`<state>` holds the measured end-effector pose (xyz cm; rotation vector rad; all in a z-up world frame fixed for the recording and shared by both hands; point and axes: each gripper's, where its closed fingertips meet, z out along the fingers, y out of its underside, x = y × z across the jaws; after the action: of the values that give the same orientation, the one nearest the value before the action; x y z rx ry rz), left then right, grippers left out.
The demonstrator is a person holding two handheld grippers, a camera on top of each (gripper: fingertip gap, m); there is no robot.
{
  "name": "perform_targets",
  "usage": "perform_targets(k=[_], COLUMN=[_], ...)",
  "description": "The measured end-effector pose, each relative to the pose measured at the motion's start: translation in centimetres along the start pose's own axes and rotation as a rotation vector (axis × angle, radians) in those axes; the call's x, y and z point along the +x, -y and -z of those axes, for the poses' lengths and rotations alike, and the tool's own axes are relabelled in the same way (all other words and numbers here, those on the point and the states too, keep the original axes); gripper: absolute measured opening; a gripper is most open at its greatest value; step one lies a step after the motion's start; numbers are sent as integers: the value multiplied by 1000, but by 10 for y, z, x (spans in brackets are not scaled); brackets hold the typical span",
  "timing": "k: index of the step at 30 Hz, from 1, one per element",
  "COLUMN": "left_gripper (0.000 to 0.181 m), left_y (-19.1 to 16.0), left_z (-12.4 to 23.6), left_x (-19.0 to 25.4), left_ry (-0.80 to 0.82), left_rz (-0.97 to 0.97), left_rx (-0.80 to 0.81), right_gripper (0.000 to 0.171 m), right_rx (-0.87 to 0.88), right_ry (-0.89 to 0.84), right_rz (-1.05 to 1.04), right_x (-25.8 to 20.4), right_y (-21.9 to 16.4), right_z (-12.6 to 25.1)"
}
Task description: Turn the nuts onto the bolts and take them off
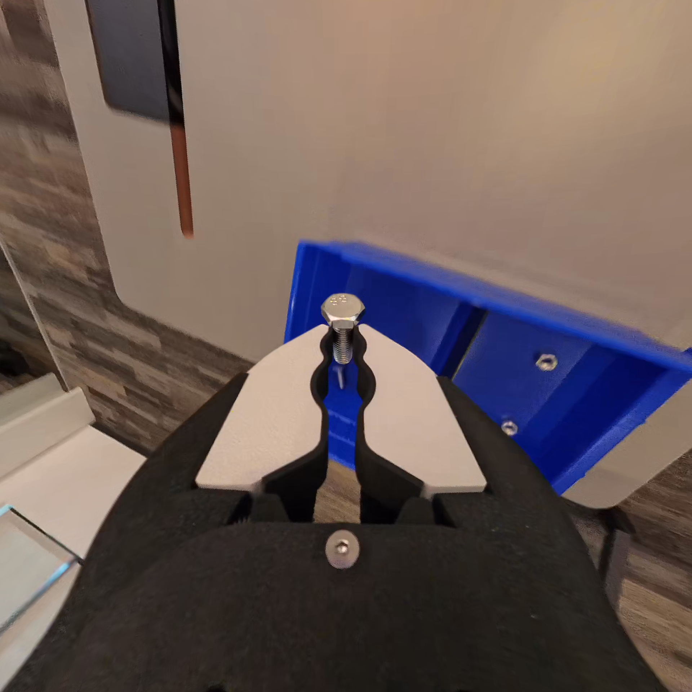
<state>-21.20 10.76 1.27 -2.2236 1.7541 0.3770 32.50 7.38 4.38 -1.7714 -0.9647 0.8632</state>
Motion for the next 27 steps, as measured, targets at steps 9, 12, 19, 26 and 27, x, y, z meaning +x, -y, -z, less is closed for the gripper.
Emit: perform_targets(k=[9,12,19,26,27], left_gripper=[10,10,10,10,10], left_y=[175,216,255,256,256], left_z=[-55,-88,-132,-136,-135], left_x=[88,123,166,181,183], left_ry=[-104,-176,-228,-250,-260], left_rz=[-288,-345,-509,-678,-706], left_rx=[139,164,63,20,25], right_gripper=[12,12,12,12,12], right_rx=[3,-17,-55,-48,-49], right_ry=[61,71,83,95,96], right_rz=[-9,-26,-50,-78,-83], right_x=[-28,-33,-39,-34,-33], right_y=[-5,-14,-32,-44,-45], right_z=[2,5,13,16,16])
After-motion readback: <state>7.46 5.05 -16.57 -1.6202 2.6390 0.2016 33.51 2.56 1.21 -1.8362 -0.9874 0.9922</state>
